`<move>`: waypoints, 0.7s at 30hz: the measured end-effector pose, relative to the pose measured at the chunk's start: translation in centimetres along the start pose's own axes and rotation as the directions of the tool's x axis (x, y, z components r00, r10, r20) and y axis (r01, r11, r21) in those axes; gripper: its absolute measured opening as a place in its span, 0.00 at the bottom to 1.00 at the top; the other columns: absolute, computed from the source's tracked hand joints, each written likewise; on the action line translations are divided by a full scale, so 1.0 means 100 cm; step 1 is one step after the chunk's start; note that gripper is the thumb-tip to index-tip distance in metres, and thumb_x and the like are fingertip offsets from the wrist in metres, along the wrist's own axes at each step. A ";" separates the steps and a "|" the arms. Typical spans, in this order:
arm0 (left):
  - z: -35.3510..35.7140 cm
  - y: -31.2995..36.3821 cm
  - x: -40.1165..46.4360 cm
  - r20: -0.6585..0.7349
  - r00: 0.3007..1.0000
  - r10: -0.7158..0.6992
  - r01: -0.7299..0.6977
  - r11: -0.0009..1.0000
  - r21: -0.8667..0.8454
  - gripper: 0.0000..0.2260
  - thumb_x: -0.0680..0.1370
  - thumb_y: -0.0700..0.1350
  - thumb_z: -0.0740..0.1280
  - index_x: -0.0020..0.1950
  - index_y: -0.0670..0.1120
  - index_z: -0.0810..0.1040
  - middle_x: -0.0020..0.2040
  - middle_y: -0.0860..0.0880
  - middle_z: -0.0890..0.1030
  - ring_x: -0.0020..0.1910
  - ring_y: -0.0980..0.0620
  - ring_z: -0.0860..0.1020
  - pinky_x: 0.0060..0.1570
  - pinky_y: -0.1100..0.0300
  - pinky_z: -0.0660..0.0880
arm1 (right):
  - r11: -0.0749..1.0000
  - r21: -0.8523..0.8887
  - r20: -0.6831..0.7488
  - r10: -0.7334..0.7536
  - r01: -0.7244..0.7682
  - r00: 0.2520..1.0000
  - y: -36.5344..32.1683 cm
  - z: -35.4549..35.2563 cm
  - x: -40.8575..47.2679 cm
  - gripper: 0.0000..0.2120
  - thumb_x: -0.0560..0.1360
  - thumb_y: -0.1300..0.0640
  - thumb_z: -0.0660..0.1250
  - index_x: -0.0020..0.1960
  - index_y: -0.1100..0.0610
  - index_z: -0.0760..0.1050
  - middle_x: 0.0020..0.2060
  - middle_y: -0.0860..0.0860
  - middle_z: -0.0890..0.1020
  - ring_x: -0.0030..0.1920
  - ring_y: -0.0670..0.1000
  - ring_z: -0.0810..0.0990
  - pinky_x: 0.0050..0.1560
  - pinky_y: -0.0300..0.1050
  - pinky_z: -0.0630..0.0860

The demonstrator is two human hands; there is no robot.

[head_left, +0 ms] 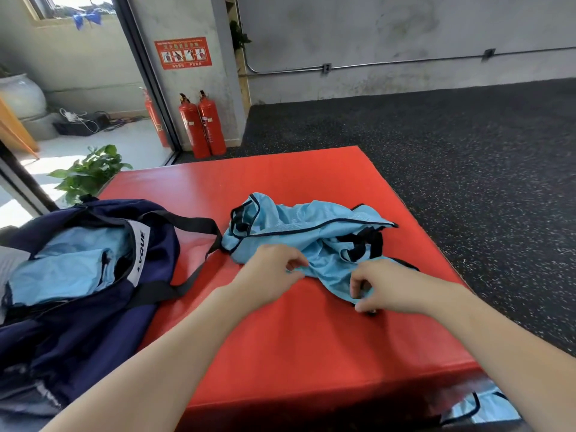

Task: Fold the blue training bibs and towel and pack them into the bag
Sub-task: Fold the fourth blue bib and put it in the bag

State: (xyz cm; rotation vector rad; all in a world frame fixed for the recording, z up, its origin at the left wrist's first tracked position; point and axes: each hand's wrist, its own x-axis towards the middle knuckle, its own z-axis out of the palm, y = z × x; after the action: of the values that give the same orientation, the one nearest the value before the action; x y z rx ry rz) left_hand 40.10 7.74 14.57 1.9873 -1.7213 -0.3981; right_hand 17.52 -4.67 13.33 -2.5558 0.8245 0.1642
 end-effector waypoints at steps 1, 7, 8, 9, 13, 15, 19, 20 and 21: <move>0.004 0.004 -0.002 0.030 0.999 0.015 -0.015 1.000 -0.002 0.10 0.74 0.43 0.74 0.54 0.50 0.85 0.48 0.53 0.85 0.47 0.59 0.80 0.53 0.64 0.76 | 1.000 0.009 -0.011 0.000 0.000 1.000 0.001 -0.001 0.000 0.06 0.69 0.50 0.76 0.43 0.48 0.80 0.40 0.44 0.82 0.42 0.42 0.79 0.47 0.46 0.78; 0.023 0.032 -0.007 0.074 0.993 0.095 -0.090 0.994 -0.058 0.17 0.70 0.55 0.78 0.57 0.53 0.84 0.51 0.57 0.84 0.52 0.61 0.78 0.56 0.66 0.73 | 0.956 0.292 -0.097 0.013 0.016 0.995 0.003 -0.010 -0.007 0.04 0.75 0.52 0.73 0.44 0.49 0.79 0.37 0.47 0.86 0.38 0.46 0.83 0.46 0.49 0.78; 0.026 0.036 -0.007 0.072 0.993 0.097 -0.092 0.994 -0.062 0.18 0.70 0.56 0.78 0.57 0.53 0.84 0.52 0.57 0.83 0.53 0.61 0.77 0.56 0.66 0.72 | 0.935 0.353 -0.117 0.012 0.030 0.993 0.002 -0.012 -0.009 0.04 0.76 0.52 0.73 0.45 0.49 0.79 0.37 0.48 0.86 0.37 0.46 0.82 0.44 0.49 0.77; 0.028 0.041 -0.007 0.060 0.993 0.100 -0.096 0.993 -0.065 0.19 0.69 0.57 0.78 0.57 0.53 0.84 0.52 0.56 0.83 0.53 0.60 0.77 0.57 0.65 0.72 | 0.902 0.429 -0.136 0.017 0.044 0.991 0.002 -0.014 -0.012 0.04 0.77 0.53 0.73 0.45 0.50 0.79 0.36 0.47 0.85 0.35 0.46 0.79 0.43 0.48 0.75; 0.034 0.054 -0.005 -0.033 0.995 0.099 -0.102 0.987 -0.125 0.10 0.73 0.54 0.76 0.50 0.52 0.84 0.47 0.57 0.82 0.50 0.61 0.78 0.53 0.67 0.72 | 0.774 0.626 -0.213 0.047 0.099 0.976 0.000 -0.022 -0.022 0.04 0.77 0.57 0.72 0.46 0.57 0.81 0.35 0.50 0.83 0.35 0.45 0.75 0.39 0.39 0.71; 0.035 0.060 -0.004 -0.050 0.996 0.076 -0.083 0.980 -0.179 0.06 0.74 0.52 0.75 0.45 0.51 0.84 0.43 0.57 0.82 0.47 0.61 0.78 0.49 0.70 0.70 | 0.753 0.648 -0.232 0.059 0.109 0.971 0.000 -0.024 -0.025 0.04 0.77 0.57 0.72 0.47 0.58 0.81 0.35 0.51 0.83 0.35 0.46 0.74 0.38 0.38 0.70; 0.039 0.070 -0.004 -0.099 0.995 0.019 -0.046 0.959 -0.280 0.05 0.76 0.49 0.73 0.43 0.49 0.80 0.39 0.54 0.83 0.39 0.61 0.77 0.39 0.72 0.69 | 0.729 0.671 -0.309 0.108 0.136 0.945 -0.002 -0.025 -0.027 0.07 0.76 0.53 0.73 0.48 0.57 0.80 0.35 0.50 0.83 0.35 0.47 0.75 0.40 0.45 0.72; 0.039 0.072 -0.004 -0.115 0.993 0.008 -0.043 0.951 -0.306 0.05 0.77 0.48 0.72 0.44 0.49 0.79 0.38 0.53 0.82 0.36 0.59 0.77 0.38 0.70 0.70 | 0.737 0.658 -0.351 0.118 0.155 0.929 -0.004 -0.024 -0.028 0.10 0.74 0.49 0.75 0.47 0.54 0.79 0.36 0.49 0.83 0.36 0.48 0.76 0.42 0.49 0.74; 0.039 0.072 -0.004 -0.127 0.992 0.001 -0.043 0.944 -0.328 0.05 0.77 0.47 0.71 0.45 0.49 0.78 0.37 0.51 0.82 0.35 0.57 0.77 0.37 0.66 0.72 | 0.756 0.632 -0.388 0.118 0.170 0.914 -0.004 -0.023 -0.029 0.14 0.71 0.44 0.77 0.46 0.51 0.77 0.37 0.47 0.83 0.37 0.49 0.78 0.44 0.51 0.76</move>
State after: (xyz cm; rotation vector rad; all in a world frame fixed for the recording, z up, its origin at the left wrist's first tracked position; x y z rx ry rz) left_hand 31.94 6.80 15.10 1.7120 -1.4876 -0.5064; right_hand 15.38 -3.88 16.28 -1.9263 0.8021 -0.6000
